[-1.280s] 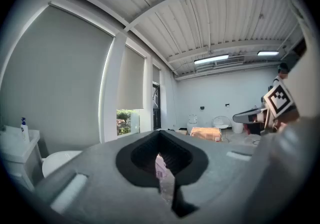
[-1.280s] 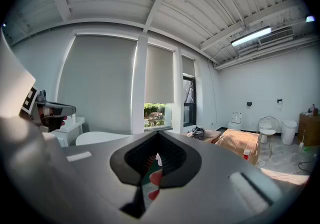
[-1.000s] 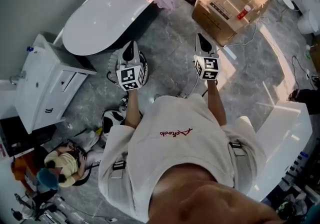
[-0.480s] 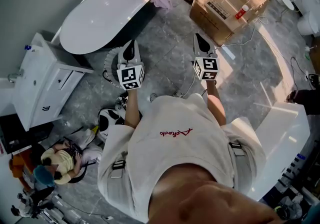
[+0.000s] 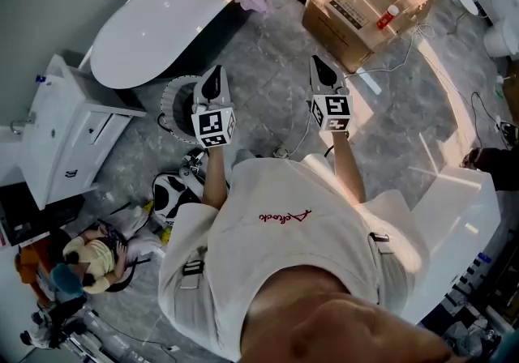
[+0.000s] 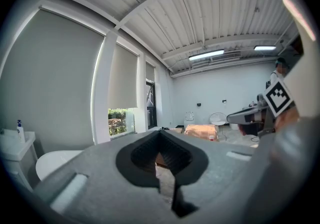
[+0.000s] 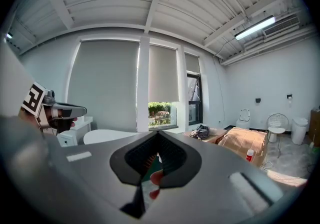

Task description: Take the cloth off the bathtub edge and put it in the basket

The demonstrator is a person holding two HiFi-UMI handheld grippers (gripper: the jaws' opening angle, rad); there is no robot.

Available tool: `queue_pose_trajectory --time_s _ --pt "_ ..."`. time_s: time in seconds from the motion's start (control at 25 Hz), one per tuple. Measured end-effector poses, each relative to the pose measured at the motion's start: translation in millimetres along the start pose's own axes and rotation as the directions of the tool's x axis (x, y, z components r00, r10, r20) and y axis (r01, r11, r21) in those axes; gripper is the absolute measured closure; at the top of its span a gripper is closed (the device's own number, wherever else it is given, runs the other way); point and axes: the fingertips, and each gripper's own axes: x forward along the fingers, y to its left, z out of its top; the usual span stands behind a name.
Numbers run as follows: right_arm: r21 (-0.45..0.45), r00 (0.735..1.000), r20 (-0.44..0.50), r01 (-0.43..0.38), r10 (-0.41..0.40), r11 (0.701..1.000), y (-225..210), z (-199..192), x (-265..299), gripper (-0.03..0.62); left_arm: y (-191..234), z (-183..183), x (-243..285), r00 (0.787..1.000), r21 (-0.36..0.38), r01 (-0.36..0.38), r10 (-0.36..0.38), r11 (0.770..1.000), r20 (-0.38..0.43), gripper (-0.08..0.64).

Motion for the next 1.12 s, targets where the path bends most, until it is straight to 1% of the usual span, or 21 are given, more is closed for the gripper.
queue_pose_trajectory --time_s 0.2,0.44,0.6,0.84,1.12 --pt "0.009 1.0 -0.009 -0.007 0.007 1.0 -14 -9 -1 0.586 -14 3 8 1.0 0.007 -0.003 0.003 1.0 0.003 0.56" --pt "-0.01 0.999 -0.007 -0.038 0.038 0.999 -13 -7 10 0.586 -13 0 13 1.0 -0.001 -0.025 0.025 1.0 0.0 0.56" --pt "-0.012 0.999 -0.01 -0.047 0.047 0.999 -13 -10 20 0.586 -13 -5 21 1.0 -0.002 -0.021 0.021 1.0 -0.011 0.56" --pt "-0.006 0.999 -0.015 -0.035 0.035 0.999 -23 -11 31 0.586 -13 -4 40 1.0 -0.001 -0.005 0.005 1.0 -0.009 0.56" --pt "-0.01 1.0 -0.024 -0.018 0.018 1.0 -33 -12 63 0.586 0 -14 74 1.0 -0.019 0.006 -0.006 1.0 -0.018 0.56"
